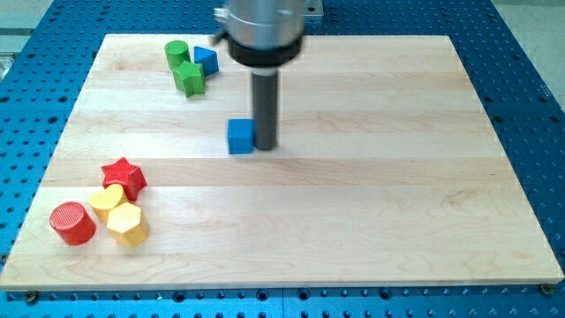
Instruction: Move the cube into the green star
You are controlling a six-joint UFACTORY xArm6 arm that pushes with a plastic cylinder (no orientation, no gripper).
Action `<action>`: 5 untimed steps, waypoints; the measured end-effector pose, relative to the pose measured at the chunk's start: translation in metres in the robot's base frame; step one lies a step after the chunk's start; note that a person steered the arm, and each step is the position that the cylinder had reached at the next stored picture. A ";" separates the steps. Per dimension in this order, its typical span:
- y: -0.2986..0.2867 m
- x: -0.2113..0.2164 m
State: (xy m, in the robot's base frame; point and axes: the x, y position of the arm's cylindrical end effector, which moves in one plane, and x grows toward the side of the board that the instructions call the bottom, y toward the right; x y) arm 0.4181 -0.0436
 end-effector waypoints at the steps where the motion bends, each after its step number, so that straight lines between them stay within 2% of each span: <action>1: -0.021 -0.020; 2: 0.028 0.022; 4: -0.098 -0.004; 5: -0.109 0.010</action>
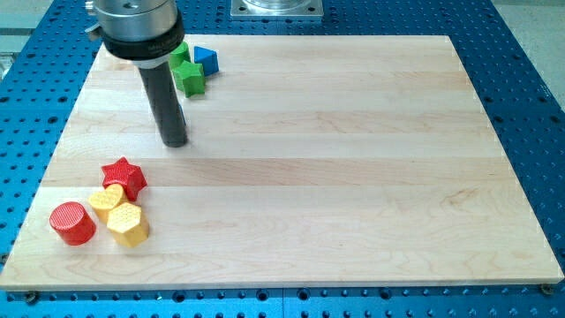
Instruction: Move the cube into the green star
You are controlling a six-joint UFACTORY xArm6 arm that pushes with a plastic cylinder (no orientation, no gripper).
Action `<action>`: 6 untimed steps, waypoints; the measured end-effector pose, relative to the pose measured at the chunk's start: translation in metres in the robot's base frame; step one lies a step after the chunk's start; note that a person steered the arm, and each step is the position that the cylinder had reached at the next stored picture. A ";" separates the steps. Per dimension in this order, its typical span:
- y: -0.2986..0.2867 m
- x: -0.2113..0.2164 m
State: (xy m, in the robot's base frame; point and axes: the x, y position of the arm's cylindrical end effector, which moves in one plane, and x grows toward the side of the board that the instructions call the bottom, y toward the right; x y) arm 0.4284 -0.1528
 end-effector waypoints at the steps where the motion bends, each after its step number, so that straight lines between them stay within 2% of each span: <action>1: -0.026 -0.017; 2: -0.005 -0.059; 3: 0.011 -0.072; 4: 0.026 -0.033; 5: 0.127 -0.009; 6: 0.227 -0.024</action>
